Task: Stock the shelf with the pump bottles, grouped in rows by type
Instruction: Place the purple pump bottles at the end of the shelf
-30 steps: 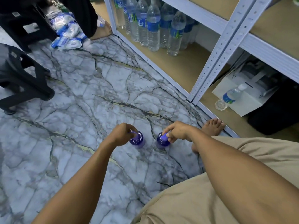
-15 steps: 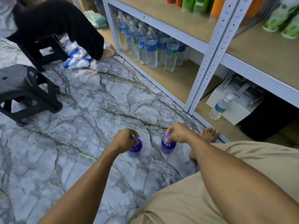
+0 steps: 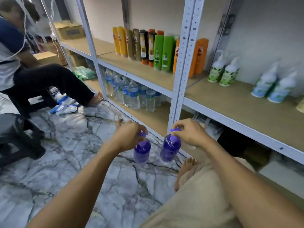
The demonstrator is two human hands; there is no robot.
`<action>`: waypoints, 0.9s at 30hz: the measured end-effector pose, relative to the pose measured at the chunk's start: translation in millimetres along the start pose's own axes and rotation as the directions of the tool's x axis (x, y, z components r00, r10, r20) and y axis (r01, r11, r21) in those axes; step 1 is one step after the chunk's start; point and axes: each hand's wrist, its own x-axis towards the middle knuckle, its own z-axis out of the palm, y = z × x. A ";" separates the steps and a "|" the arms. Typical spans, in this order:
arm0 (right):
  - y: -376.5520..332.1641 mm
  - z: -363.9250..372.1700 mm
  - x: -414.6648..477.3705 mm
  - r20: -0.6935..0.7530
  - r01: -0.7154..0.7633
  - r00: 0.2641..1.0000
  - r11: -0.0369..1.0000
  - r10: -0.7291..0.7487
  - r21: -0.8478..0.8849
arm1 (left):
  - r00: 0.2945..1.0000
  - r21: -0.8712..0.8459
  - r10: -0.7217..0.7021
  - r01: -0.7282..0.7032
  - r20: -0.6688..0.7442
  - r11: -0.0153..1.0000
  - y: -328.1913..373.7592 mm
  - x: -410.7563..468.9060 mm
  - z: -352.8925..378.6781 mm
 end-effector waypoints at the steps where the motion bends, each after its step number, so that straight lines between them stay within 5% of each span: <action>1: -0.3 -20.7 -4.0 -0.050 0.009 0.999 1.000 -0.010 -0.019 | 0.999 0.024 0.037 -0.036 -0.023 0.999 11.7 5.3 -14.0; 10: 30.2 -182.0 -39.1 -0.401 -0.044 0.916 0.992 -0.006 -0.114 | 0.929 0.132 0.312 -0.290 -0.201 0.948 128.9 57.8 -110.6; 17: 88.0 -263.4 -72.9 -0.540 -0.253 0.832 0.954 0.128 -0.164 | 0.829 0.138 0.511 -0.492 -0.228 0.860 227.7 104.4 -144.1; 21: 128.3 -295.8 -94.3 -0.603 -0.411 0.761 0.897 0.238 -0.164 | 0.730 0.275 0.664 -0.612 -0.162 0.741 291.7 130.3 -151.7; 27: 193.0 -335.8 -121.4 -0.671 -0.626 0.628 0.768 0.395 -0.134 | 0.490 0.498 0.870 -0.740 -0.062 0.452 377.5 175.8 -141.5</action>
